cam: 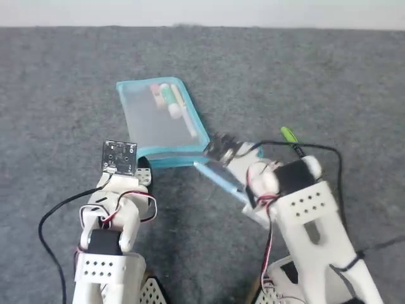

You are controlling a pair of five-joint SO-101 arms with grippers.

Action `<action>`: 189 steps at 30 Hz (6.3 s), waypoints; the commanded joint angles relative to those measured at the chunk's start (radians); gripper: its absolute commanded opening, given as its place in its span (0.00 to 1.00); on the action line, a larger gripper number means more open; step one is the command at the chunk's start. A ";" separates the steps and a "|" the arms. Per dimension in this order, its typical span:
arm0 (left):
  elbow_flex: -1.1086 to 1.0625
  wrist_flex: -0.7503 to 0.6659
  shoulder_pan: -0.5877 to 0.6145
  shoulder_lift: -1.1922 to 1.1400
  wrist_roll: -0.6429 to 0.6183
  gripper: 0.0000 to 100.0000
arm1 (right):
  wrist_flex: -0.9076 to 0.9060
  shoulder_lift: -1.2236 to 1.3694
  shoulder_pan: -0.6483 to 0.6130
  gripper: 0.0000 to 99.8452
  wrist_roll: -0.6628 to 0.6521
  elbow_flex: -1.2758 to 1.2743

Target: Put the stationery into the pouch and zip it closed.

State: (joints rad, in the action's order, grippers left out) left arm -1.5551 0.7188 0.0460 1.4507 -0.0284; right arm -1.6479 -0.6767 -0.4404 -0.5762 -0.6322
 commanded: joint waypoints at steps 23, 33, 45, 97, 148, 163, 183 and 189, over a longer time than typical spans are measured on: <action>0.074 -0.009 -0.011 0.011 -0.020 0.01 | 0.156 0.139 -0.136 0.01 0.146 0.046; 0.068 -0.009 -0.011 0.014 -0.015 0.01 | 0.124 0.625 -0.134 0.01 0.249 0.494; 0.059 -0.008 -0.078 0.018 -0.014 0.01 | -0.054 1.099 -0.202 0.01 0.362 1.231; 0.124 0.118 -0.028 0.020 0.150 0.01 | 0.380 0.312 0.268 0.20 0.074 0.150; 0.120 0.091 -0.127 0.018 0.126 0.01 | 0.905 0.318 -0.321 0.20 0.456 0.098; 0.119 0.097 -0.135 0.018 0.115 0.01 | 0.710 0.220 -0.028 0.20 0.454 0.069; 0.119 0.097 -0.135 0.018 0.115 0.01 | 0.894 0.545 -0.133 0.20 0.462 0.153; 0.116 0.097 -0.135 0.015 0.115 0.01 | 0.704 0.467 -0.087 0.20 0.453 0.232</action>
State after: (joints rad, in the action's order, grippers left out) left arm -1.4477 0.8569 -0.0721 1.4523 0.1020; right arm -0.8009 -0.1181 -0.5769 -0.1297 -0.5033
